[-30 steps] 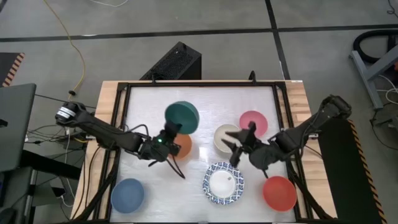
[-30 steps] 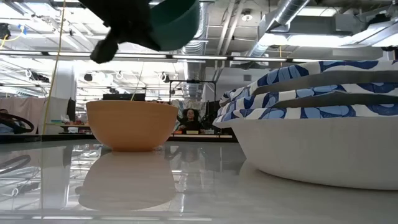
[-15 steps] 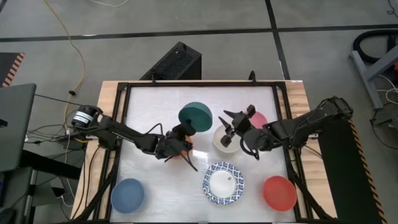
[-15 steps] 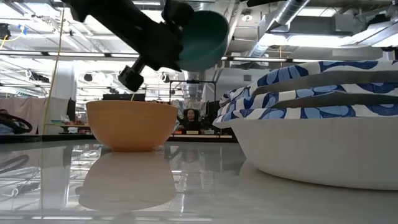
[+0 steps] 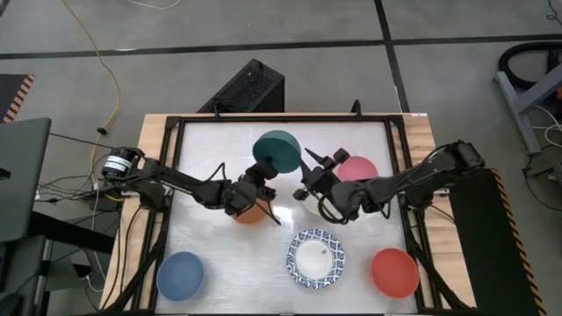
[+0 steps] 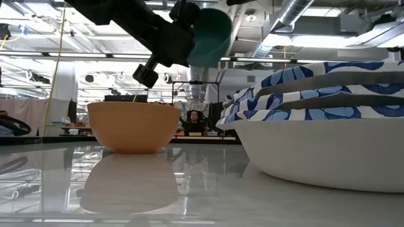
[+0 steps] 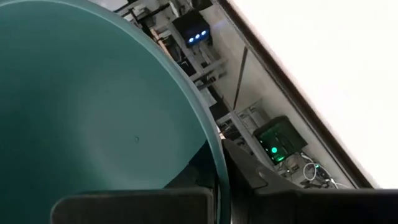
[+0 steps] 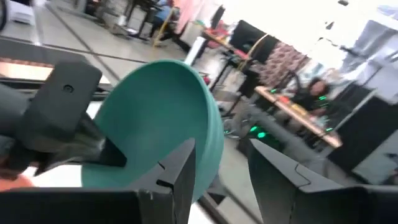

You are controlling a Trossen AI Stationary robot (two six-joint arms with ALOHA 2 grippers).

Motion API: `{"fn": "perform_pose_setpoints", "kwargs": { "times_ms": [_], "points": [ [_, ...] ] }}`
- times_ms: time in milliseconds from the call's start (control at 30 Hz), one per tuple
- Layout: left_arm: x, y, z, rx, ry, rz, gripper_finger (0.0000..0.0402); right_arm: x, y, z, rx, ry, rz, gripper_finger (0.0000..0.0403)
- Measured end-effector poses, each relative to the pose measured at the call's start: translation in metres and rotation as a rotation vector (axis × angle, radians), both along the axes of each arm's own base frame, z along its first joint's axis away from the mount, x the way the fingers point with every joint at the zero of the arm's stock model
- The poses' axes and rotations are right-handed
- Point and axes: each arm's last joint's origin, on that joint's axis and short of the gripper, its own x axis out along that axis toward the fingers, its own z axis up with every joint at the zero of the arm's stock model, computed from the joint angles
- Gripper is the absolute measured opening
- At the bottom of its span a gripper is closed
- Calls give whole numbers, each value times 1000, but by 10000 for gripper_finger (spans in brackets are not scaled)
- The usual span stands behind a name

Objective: Nest bowls inside each other
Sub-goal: Stack the green bowl into the white paper bowl

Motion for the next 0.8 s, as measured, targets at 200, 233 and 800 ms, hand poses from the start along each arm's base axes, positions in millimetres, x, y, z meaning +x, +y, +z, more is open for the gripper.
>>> {"fn": "perform_pose_setpoints", "kwargs": {
  "times_ms": [200,233,800],
  "points": [
    [0,2,0,0,-5,6,0,4,-6,3,27,-75,-22,170],
    [0,1,0,-1,-6,4,0,4,-8,4,41,-95,-27,174],
    [1,1,2,-6,-25,0,0,17,-30,-9,87,-128,-52,232]
  ]
}}
